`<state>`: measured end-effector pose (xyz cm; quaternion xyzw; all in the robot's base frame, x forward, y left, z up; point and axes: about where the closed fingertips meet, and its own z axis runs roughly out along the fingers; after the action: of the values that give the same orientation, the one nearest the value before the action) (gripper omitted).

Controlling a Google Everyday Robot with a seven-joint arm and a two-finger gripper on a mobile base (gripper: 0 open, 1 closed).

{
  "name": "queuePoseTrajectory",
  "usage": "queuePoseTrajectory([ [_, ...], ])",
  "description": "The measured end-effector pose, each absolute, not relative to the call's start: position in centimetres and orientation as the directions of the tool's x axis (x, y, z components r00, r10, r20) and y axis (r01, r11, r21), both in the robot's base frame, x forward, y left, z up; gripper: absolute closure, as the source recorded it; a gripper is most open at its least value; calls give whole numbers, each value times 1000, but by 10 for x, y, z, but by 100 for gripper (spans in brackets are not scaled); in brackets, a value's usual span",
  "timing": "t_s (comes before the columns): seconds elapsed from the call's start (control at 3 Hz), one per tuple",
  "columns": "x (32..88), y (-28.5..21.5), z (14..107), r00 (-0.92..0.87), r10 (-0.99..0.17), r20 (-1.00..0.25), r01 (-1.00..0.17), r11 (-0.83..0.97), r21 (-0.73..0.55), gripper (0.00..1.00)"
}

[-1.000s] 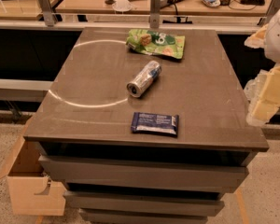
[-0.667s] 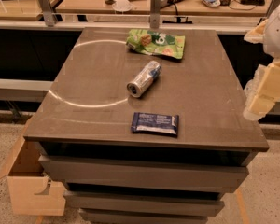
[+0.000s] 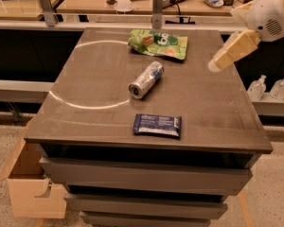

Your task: Pick green rice chip bag

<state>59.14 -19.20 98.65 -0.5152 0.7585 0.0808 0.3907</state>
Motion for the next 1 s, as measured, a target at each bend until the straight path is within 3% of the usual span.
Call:
queuePoseTrajectory([
  [0.33,645,-174,978,-107,-604,-790,-833,488,-261,0],
  [1.0,695,-162,972,-167,-555,-815,-747,611,-262,0],
])
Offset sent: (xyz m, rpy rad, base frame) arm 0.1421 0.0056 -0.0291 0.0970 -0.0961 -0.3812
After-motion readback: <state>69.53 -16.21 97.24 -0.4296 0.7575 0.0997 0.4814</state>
